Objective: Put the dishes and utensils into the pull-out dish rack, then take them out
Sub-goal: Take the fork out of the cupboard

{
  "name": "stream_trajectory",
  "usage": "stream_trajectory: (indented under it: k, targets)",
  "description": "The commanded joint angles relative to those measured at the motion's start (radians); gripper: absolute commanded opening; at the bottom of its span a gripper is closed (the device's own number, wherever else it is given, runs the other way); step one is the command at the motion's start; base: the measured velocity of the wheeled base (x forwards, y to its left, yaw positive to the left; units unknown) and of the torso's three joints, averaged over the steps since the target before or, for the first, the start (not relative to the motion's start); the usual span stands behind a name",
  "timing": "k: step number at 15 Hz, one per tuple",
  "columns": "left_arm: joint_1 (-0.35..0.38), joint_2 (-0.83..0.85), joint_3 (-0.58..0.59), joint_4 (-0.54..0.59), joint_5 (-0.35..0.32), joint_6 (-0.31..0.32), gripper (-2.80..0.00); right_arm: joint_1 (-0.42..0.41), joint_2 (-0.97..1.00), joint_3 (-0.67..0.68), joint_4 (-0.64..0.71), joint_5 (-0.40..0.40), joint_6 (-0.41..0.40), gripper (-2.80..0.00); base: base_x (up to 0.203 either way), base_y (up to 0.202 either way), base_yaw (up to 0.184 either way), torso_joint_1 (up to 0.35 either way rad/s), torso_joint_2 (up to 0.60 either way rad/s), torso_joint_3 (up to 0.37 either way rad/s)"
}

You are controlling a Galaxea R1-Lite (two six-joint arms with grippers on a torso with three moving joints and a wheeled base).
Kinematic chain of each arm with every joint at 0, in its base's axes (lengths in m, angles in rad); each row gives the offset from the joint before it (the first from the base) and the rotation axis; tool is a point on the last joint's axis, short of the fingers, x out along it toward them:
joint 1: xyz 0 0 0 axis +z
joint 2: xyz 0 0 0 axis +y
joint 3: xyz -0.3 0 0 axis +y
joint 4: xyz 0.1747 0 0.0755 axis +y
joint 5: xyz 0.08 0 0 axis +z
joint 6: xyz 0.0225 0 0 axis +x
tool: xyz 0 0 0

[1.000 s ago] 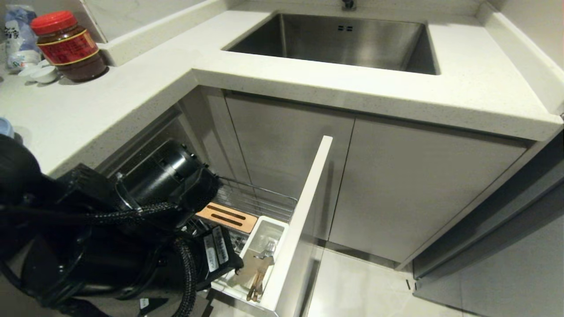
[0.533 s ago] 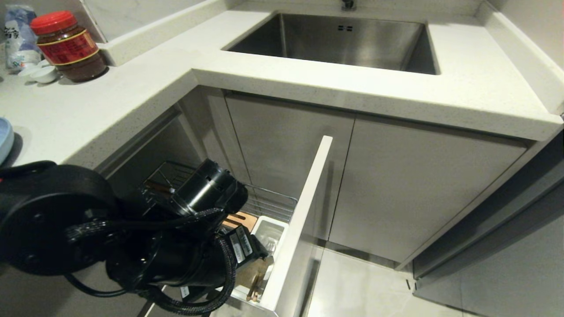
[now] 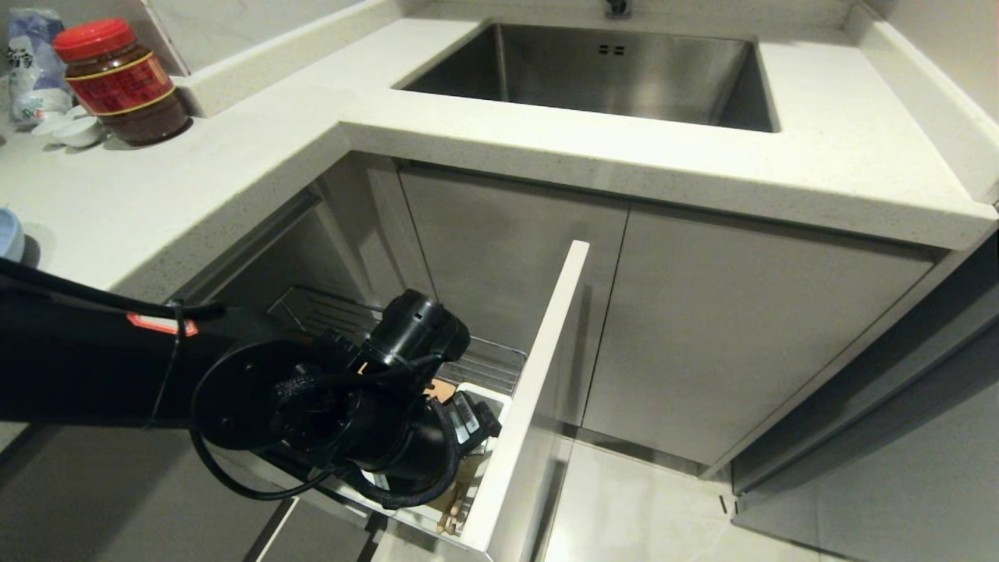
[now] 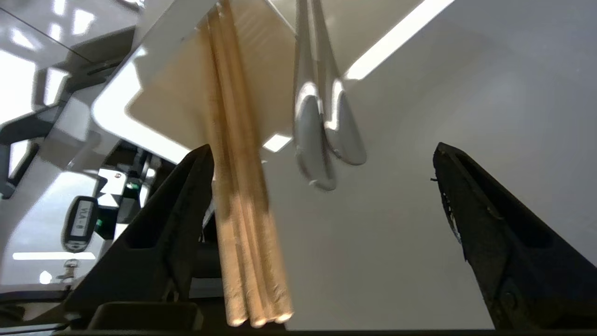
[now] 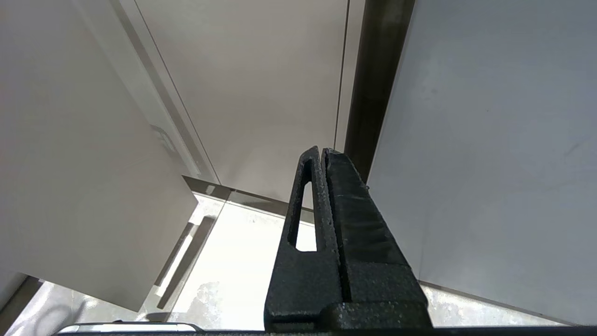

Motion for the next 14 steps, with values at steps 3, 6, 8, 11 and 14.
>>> stream_trajectory:
  k: [3,6,8,11,14]
  targets:
    - [0.019,0.018,-0.026,-0.012,-0.024,-0.008,0.00,0.000,-0.001,0.026,-0.001,0.000,0.000,-2.80,0.000,0.000,0.000,0.000,0.00,0.000]
    - [0.030,0.029,-0.028,-0.045,-0.025,-0.007,0.00,0.000,-0.001,0.026,-0.001,0.000,0.000,-2.80,0.000,0.000,0.000,0.000,0.00,0.000]
    - [0.040,0.044,-0.028,-0.057,-0.025,-0.005,0.00,0.000,-0.001,0.026,-0.001,0.000,0.000,-2.80,0.000,0.000,0.000,0.000,0.00,0.000]
    - [0.039,0.049,-0.029,-0.056,-0.026,0.011,-2.80,0.000,-0.001,0.026,-0.001,0.000,0.000,-2.80,0.000,0.000,0.000,0.000,0.00,0.000]
    - [0.038,0.049,-0.028,-0.057,-0.026,0.012,-2.80,0.000,-0.001,0.026,-0.001,0.000,0.000,-2.80,0.000,0.000,0.000,0.000,0.00,0.000]
